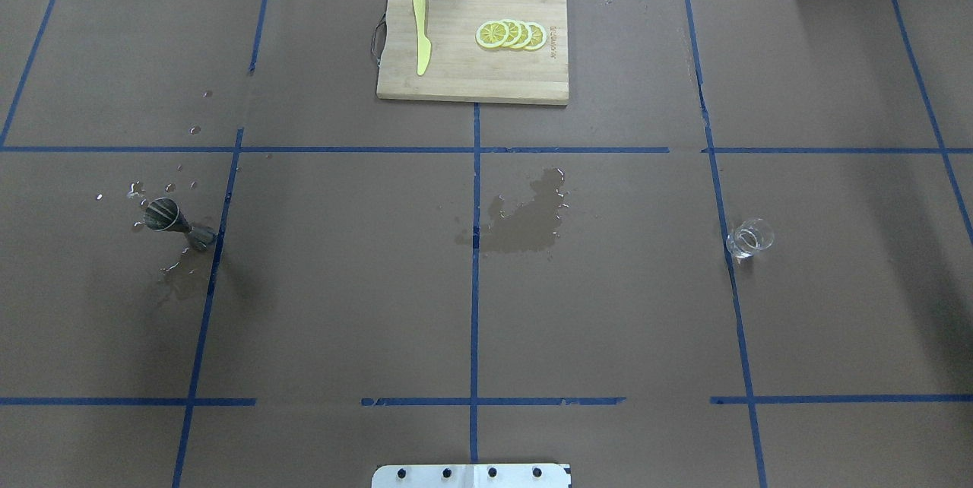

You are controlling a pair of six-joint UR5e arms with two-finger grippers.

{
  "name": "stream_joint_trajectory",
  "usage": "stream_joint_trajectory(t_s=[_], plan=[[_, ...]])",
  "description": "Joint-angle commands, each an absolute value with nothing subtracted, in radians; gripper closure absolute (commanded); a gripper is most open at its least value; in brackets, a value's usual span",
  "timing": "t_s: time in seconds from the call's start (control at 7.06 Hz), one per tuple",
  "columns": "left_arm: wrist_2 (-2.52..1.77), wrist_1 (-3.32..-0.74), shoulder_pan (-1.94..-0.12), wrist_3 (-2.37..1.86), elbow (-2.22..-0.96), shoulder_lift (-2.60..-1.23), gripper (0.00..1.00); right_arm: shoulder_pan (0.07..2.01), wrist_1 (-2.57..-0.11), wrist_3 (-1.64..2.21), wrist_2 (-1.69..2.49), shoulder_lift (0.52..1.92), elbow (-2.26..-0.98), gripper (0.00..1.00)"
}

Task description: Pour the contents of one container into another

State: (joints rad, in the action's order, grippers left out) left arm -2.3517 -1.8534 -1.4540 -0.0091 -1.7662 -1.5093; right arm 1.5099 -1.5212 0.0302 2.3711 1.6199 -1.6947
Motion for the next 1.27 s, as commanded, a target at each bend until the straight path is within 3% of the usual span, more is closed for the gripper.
stream_joint_trajectory(t_s=[0.0, 0.28, 0.71, 0.99, 1.13], plan=[[-2.352, -2.093, -1.377, -0.227, -1.781, -1.513, 0.0, 1.499, -1.522, 0.034, 2.37, 1.614, -1.694, 0.0], [-2.327, -2.398, -1.232, -0.6, -1.792, -1.512, 0.0, 1.477, -1.522, 0.032, 2.368, 1.609, -1.693, 0.0], [-1.883, -2.431, -0.917, -0.913, -1.948, -1.506, 0.02, 1.47, -1.414, 0.032, 2.37, 1.624, -1.684, 0.0], [-1.487, -2.433, -0.665, -1.041, -2.043, -1.413, 0.04, 1.47, -1.404, 0.032, 2.437, 1.628, -1.666, 0.0], [-1.424, -2.433, -0.646, -1.055, -2.077, -1.372, 0.03, 1.47, -1.404, 0.032, 2.437, 1.628, -1.667, 0.0]])
